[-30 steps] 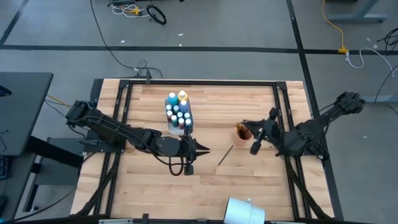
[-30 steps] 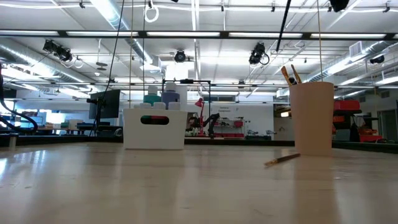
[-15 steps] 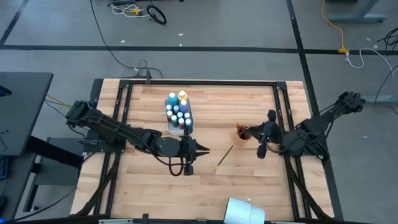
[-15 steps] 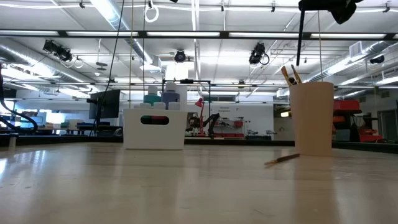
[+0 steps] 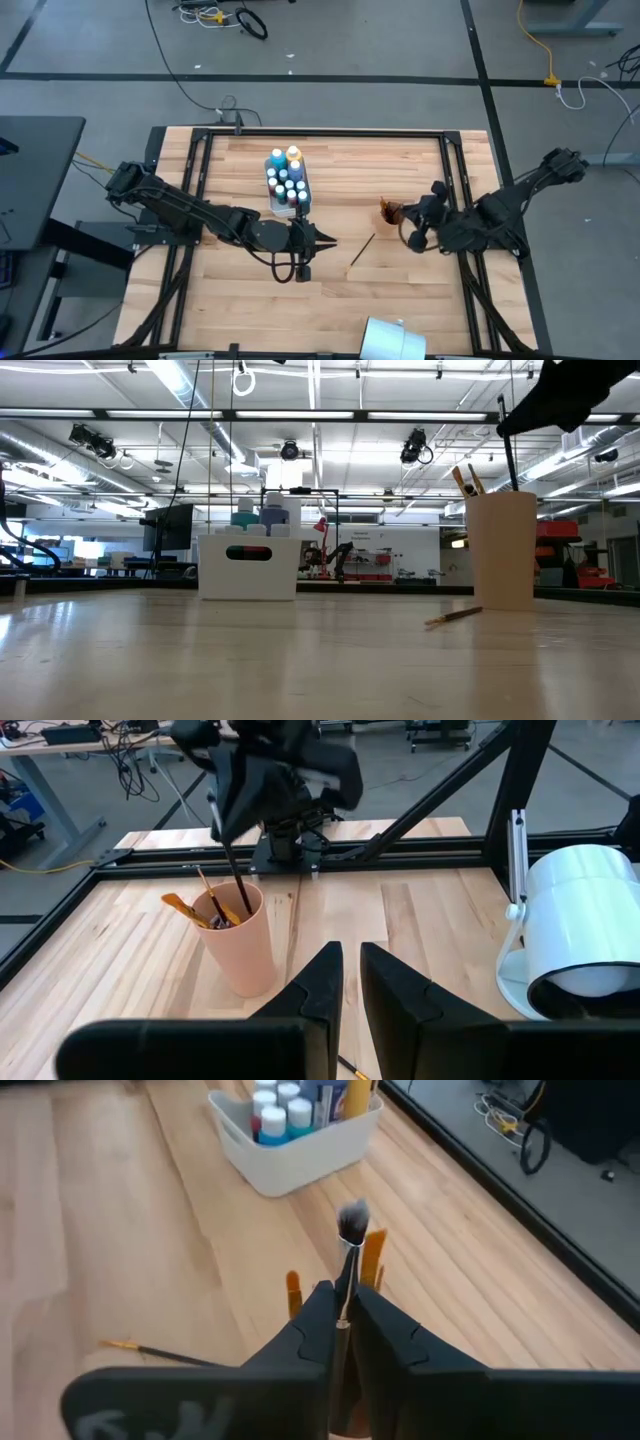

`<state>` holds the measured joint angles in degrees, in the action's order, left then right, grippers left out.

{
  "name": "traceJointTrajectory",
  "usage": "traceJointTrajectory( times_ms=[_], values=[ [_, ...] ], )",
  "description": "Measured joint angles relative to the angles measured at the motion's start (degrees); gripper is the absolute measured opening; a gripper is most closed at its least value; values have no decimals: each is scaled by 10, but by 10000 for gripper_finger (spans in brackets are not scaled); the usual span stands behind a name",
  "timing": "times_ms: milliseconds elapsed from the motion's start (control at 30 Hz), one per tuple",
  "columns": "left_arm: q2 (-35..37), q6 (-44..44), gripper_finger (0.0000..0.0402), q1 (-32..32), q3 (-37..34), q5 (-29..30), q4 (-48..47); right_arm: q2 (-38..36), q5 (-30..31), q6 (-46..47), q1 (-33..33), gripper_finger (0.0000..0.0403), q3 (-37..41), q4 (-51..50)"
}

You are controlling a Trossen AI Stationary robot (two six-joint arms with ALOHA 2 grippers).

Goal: Pick & Place Paint Supplies
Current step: Put the silver paint brush into the orange cup, then put the gold paint brush into the orange cup

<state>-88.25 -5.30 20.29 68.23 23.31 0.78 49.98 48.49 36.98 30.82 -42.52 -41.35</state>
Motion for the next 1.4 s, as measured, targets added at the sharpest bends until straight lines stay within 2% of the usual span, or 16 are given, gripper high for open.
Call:
traceJointTrajectory(
  times_ms=[267, 433, 533, 733, 867, 1067, 1233, 1400],
  values=[
    [0, -1, 46, 0, 0, 0, -1, 90, -3, -3, -8, 32, 0, 6],
    [0, -7, 46, 0, -2, 0, 0, 125, -48, 10, -8, 32, 0, 11],
    [1, -30, 46, 0, -19, 0, 1, 140, -64, 16, -8, 33, 0, 18],
    [1, -114, 46, 0, -92, 0, 8, 156, -53, 16, -8, 35, 0, 22],
    [1, -153, 45, 0, -160, -7, 62, 156, -37, 14, -8, 56, 0, 30],
    [1, -145, 57, 0, -237, -20, 182, 155, -20, -17, -8, 102, 0, 30],
    [-14, -117, 95, 0, -248, -17, 246, 155, 43, -82, -8, 129, 0, 76],
    [-88, -77, 140, -2, -220, -45, 309, 155, 124, -209, -8, 139, 0, 223]
  ],
)
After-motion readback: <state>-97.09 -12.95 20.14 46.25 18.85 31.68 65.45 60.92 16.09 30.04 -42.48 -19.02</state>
